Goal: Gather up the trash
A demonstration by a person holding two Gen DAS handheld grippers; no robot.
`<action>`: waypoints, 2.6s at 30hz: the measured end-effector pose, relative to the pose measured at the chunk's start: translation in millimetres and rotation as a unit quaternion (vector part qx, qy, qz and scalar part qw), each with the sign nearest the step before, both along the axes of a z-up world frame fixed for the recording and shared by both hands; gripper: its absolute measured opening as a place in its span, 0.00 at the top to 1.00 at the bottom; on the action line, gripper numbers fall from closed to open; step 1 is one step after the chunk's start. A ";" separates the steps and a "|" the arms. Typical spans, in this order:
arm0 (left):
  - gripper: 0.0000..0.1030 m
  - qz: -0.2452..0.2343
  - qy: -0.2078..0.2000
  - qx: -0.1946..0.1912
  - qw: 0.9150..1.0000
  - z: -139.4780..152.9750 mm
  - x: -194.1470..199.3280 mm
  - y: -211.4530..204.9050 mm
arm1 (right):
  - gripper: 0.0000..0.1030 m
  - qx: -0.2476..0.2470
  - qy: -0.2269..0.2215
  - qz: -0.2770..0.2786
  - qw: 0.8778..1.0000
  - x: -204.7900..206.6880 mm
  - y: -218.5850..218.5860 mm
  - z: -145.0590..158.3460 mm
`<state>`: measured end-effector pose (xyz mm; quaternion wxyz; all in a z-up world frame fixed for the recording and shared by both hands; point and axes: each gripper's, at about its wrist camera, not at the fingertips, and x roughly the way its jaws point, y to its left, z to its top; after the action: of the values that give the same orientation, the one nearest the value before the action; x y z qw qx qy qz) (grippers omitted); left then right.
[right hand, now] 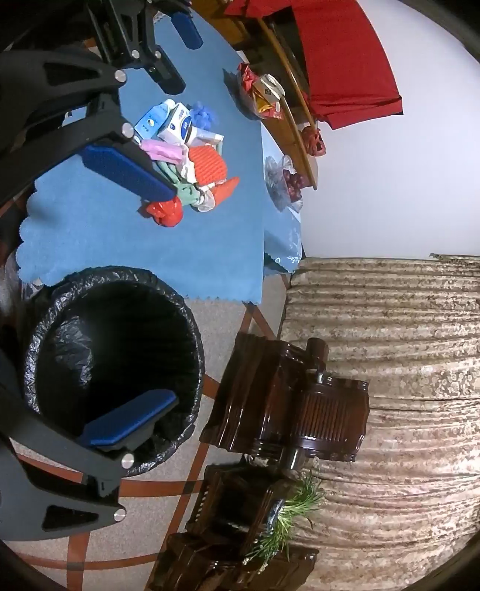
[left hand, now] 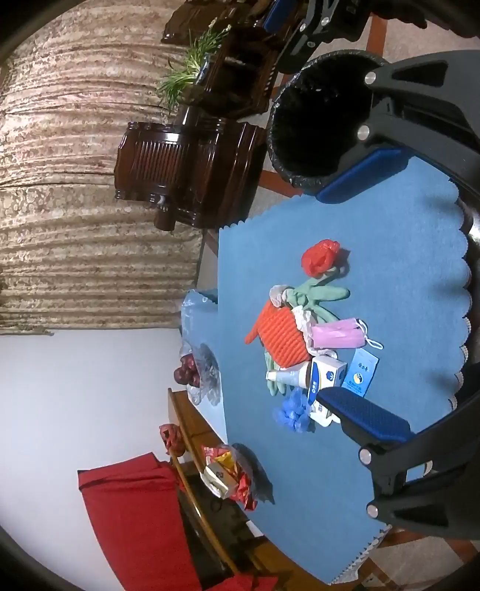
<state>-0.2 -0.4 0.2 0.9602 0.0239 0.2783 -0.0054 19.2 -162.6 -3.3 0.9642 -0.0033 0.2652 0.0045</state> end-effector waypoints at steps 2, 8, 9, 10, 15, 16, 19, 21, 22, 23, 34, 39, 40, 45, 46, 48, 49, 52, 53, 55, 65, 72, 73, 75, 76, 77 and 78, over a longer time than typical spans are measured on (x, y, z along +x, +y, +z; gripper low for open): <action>0.06 0.000 -0.001 0.001 1.000 0.1 -0.1 -0.1 | 0.05 -0.001 -0.001 0.000 1.000 -0.1 -0.1 0.1; 0.06 0.002 -0.001 0.000 1.000 0.2 0.0 -0.5 | 0.05 -0.002 0.000 0.000 1.000 0.2 0.0 -0.2; 0.06 0.002 -0.002 0.000 1.000 0.3 0.0 -1.0 | 0.05 -0.002 0.001 0.000 1.000 0.3 0.1 -0.2; 0.06 0.003 -0.002 0.000 1.000 0.2 0.0 -1.6 | 0.05 -0.002 0.000 0.000 1.000 0.2 -0.3 -0.1; 0.06 0.002 -0.001 -0.002 1.000 0.0 1.2 -0.3 | 0.05 -0.002 0.000 0.000 1.000 0.3 -0.3 -0.3; 0.06 0.002 -0.001 -0.001 1.000 0.0 1.4 -0.6 | 0.05 -0.002 0.000 0.000 1.000 0.3 -0.5 -0.4; 0.06 0.002 -0.001 -0.002 1.000 -0.1 1.3 -0.1 | 0.05 -0.002 0.000 0.000 1.000 0.5 -0.3 -0.5; 0.06 0.003 0.000 -0.002 1.000 -0.2 2.1 -0.5 | 0.05 -0.002 0.000 0.000 1.000 0.5 -0.1 -0.6; 0.06 0.003 0.000 -0.002 1.000 -0.3 2.4 -0.8 | 0.05 -0.002 0.000 0.000 1.000 0.5 -0.1 -0.6; 0.06 0.003 0.000 -0.001 1.000 -0.2 2.7 -1.0 | 0.05 -0.002 0.000 0.000 1.000 0.4 -0.2 -0.6; 0.06 0.004 -0.001 -0.001 1.000 -3.1 3.4 13.8 | 0.05 -0.002 0.000 0.000 1.000 0.5 0.0 -1.2; 0.06 0.003 -0.001 -0.001 1.000 -2.9 1.6 8.3 | 0.05 -0.002 0.000 0.000 1.000 0.7 0.0 -1.5; 0.06 0.004 0.000 -0.001 1.000 -3.0 1.8 9.2 | 0.05 -0.001 0.001 0.000 1.000 0.7 -0.1 -1.6; 0.06 0.003 -0.001 -0.001 1.000 -3.2 1.7 8.5 | 0.05 -0.002 0.001 0.000 1.000 0.7 -0.2 -2.1; 0.06 0.003 -0.001 -0.001 1.000 -3.1 1.6 8.2 | 0.05 -0.002 0.001 0.000 1.000 0.6 -0.1 -2.1; 0.06 0.003 -0.001 -0.001 1.000 -3.2 1.7 8.2 | 0.05 -0.001 0.001 0.000 1.000 0.7 -0.2 -2.4; 0.06 0.003 0.000 -0.001 1.000 -3.4 1.8 8.9 | 0.05 -0.001 0.001 0.000 1.000 0.7 -0.3 -2.5; 0.06 0.003 0.000 0.000 1.000 -4.0 2.2 11.5 | 0.05 -0.001 0.002 -0.001 1.000 0.7 -0.3 -2.6; 0.06 0.003 -0.001 0.000 1.000 -3.4 1.6 7.8 | 0.05 -0.001 0.001 -0.001 1.000 0.7 -0.4 -2.6; 0.06 0.003 -0.001 -0.001 1.000 -3.9 1.8 9.5 | 0.05 -0.001 0.001 -0.001 1.000 0.7 -0.4 -2.7; 0.06 0.004 0.000 0.000 1.000 -6.3 4.7 9.5 | 0.05 -0.001 0.002 -0.001 1.000 1.2 -0.3 -3.2; 0.06 0.004 0.001 0.000 1.000 -7.9 5.5 12.0 | 0.05 -0.001 0.003 -0.001 1.000 1.4 0.1 -3.4; 0.06 0.004 0.001 -0.001 1.000 -8.4 5.6 13.0 | 0.05 -0.001 0.003 0.000 1.000 1.3 0.2 -3.4; 0.06 0.004 0.001 -0.001 1.000 -9.3 5.6 14.9 | 0.05 -0.001 0.003 0.000 1.000 1.4 0.2 -3.5; 0.06 0.004 0.001 -0.001 1.000 -9.8 5.5 16.0 | 0.05 -0.001 0.003 0.000 1.000 1.5 0.2 -3.5; 0.06 0.004 0.001 0.000 1.000 -7.2 5.3 10.5 | 0.05 -0.001 0.003 0.000 1.000 1.5 0.2 -3.5; 0.06 0.004 0.001 0.000 1.000 -6.5 4.8 9.3 | 0.05 -0.001 0.003 0.000 1.000 1.5 0.2 -3.5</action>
<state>4.6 8.9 -6.3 0.9600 0.0230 0.2790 -0.0015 20.7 -162.4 -6.8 0.9634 -0.0039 0.2680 0.0039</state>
